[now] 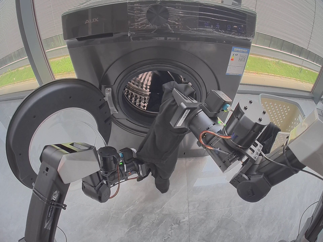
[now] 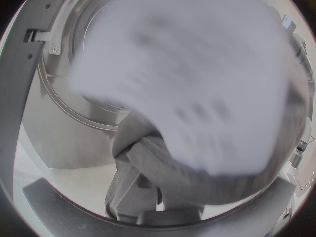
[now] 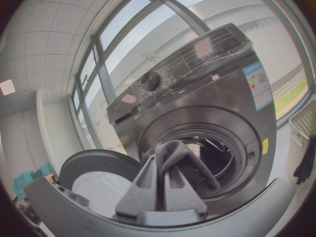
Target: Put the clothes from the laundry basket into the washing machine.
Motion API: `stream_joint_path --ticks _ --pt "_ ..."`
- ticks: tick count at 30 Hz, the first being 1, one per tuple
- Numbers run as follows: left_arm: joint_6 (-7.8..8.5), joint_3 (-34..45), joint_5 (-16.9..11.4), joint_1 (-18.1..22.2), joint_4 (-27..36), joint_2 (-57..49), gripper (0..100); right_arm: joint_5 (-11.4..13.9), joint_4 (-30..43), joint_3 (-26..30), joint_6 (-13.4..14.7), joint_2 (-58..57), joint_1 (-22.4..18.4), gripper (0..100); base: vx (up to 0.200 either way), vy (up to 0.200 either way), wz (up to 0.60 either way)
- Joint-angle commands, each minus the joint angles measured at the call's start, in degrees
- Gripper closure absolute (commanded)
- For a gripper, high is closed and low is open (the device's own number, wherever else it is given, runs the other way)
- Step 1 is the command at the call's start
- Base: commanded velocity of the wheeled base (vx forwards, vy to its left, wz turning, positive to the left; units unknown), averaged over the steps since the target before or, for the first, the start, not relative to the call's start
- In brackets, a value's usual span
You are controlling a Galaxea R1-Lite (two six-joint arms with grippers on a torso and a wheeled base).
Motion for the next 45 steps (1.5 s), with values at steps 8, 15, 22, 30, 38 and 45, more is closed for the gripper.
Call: stream_joint_path --ticks 8,15,22,30,38,45 --pt "8.54 25.22 -1.02 3.17 -2.21 -22.08 100 2.52 -2.9 11.34 0.11 -1.91 -9.28 100 0.0 0.0 0.0" --pt "15.13 36.21 -4.71 3.17 -2.21 -29.02 100 5.68 -8.52 21.09 0.81 -1.39 -9.8 100 0.0 0.0 0.0" --pt "15.83 36.21 -6.11 3.17 -2.21 -29.64 100 6.21 -8.35 23.82 1.25 -1.47 -11.47 100 0.0 0.0 0.0" --pt "15.92 34.19 -6.03 3.0 -2.3 -29.82 100 5.6 -8.44 25.13 3.1 0.9 -11.65 0 0.0 0.0 0.0" --pt "15.74 32.69 -5.24 0.89 -2.21 -30.87 100 5.51 -8.52 24.87 3.01 5.21 -12.09 0 0.0 0.0 0.0" --pt "14.51 27.16 4.08 -1.31 -2.21 -30.25 100 6.39 -8.44 28.74 1.43 5.47 -11.21 0 0.0 0.0 0.0"
